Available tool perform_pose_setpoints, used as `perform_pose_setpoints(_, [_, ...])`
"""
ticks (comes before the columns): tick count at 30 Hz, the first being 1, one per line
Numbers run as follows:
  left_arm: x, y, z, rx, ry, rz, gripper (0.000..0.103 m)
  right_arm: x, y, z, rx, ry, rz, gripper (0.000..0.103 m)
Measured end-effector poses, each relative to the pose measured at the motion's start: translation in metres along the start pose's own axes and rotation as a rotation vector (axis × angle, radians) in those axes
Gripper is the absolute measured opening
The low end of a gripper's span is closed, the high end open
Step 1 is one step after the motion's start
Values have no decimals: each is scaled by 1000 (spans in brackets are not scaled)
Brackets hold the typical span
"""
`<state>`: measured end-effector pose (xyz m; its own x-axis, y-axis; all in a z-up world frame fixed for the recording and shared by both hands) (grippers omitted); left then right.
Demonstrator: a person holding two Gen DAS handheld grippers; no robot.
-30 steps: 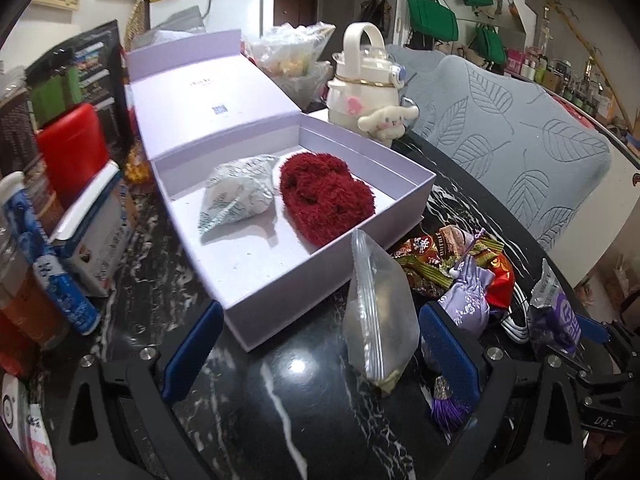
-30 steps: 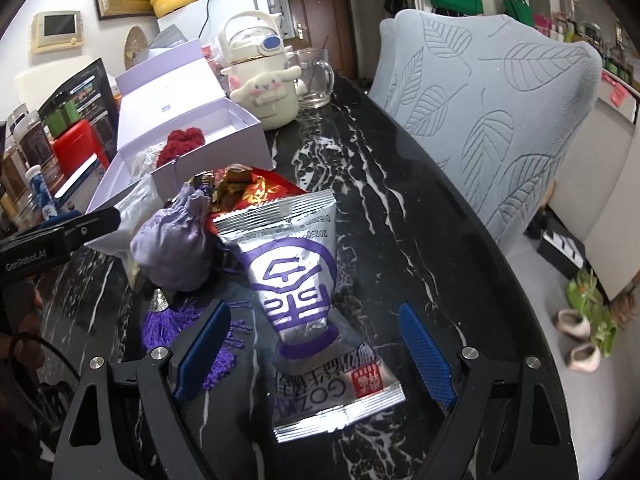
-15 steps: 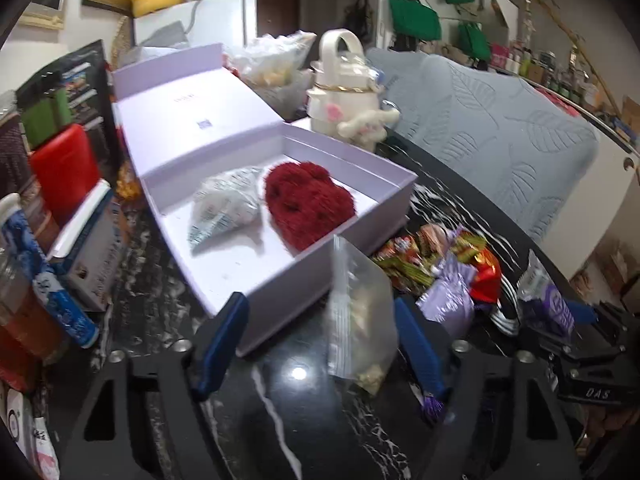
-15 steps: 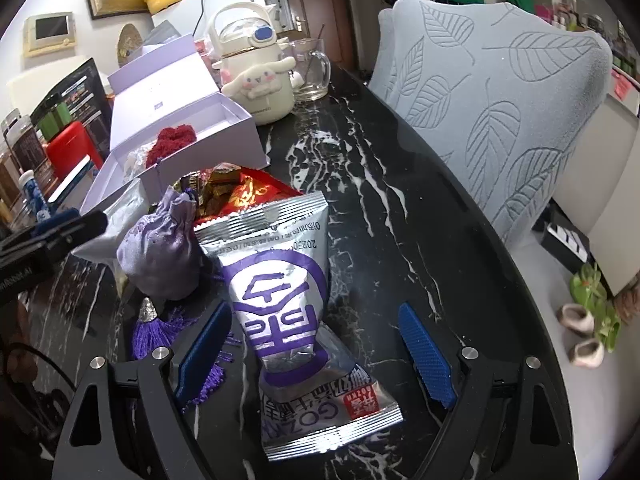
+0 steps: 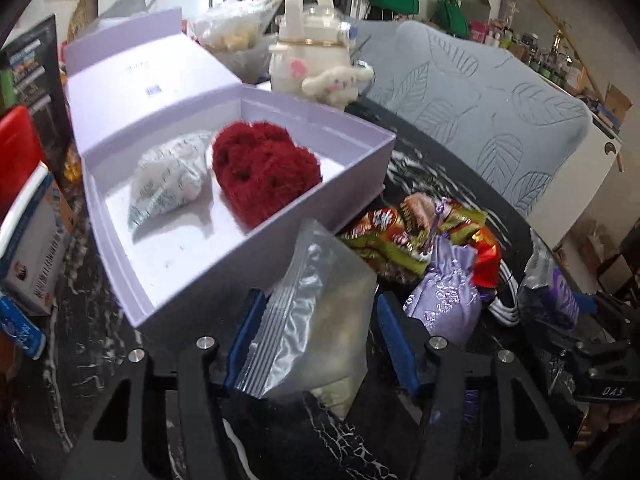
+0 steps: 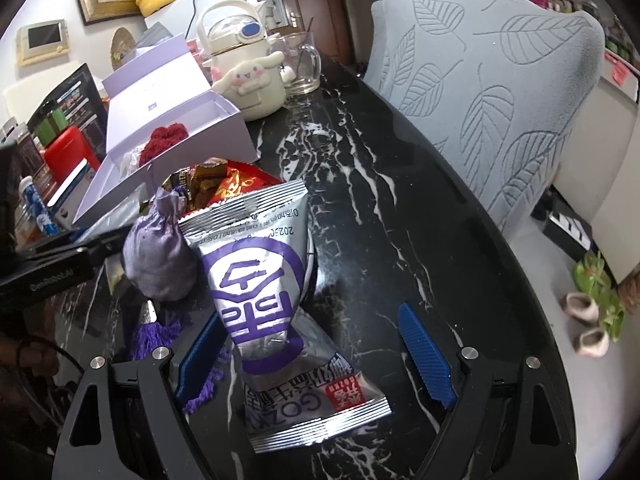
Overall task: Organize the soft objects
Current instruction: 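Grasp the clear zip bag with the left tool while the right tool grasps the silver snack bag, then carry the zip bag with left tool while right tool carries snack bag toward box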
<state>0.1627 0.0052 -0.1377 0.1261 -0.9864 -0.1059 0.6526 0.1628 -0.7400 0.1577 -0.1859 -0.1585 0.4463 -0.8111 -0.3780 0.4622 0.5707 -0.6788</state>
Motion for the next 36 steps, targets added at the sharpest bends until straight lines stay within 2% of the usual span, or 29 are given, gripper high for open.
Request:
perform_pose_setpoints(5, [4,14,-9,-57,0,-37,58,-3,1,0,1,-6,12,79])
perform_pose_setpoints(8, [9,20,-11,-64,29,-27,58,-6,1,1,1,-16,11,70])
perform_pose_setpoints(10, [11,22,-11,-64,52,-19,57,-7,1,1,0,-22,12,54])
perform_pose_setpoints(11, [12,22,-11,-62,56,-19,44,-8,1,1,-2,-26,17,50])
perform_pose_setpoints(13, [14,22,-10,-54,58,-19,36,-10,1,0,-4,-37,19,40])
perform_pose_setpoints(14, [14,22,-10,-46,61,-15,34,-11,0,0,0,-44,15,38])
perform_pose_setpoints(15, [13,21,-10,-37,68,-2,33,-11,-1,0,2,-50,12,33])
perform_pose_setpoints(18, [13,17,-8,-33,64,-19,32,-12,-5,0,11,-63,-3,29])
perform_pose_setpoints(26, [4,-6,-16,-20,32,-26,32,-15,-13,-4,23,-69,-7,27])
perform_pose_setpoints(36, [1,-43,-29,17,22,-14,32,-38,-21,-12,30,-109,47,27])
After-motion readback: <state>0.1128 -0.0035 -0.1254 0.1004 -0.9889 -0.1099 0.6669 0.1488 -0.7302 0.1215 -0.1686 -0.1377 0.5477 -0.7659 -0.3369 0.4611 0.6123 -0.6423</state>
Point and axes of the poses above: each gripper's, at about its wrist camera, not at the fingertips, and y roughly the way its jaws point, x to its right, z to its top, the point moved 9 cm from there along y, roughly the way its jaws point, and after that the axes turned 15 degrees about z, right-handed, at the moved point
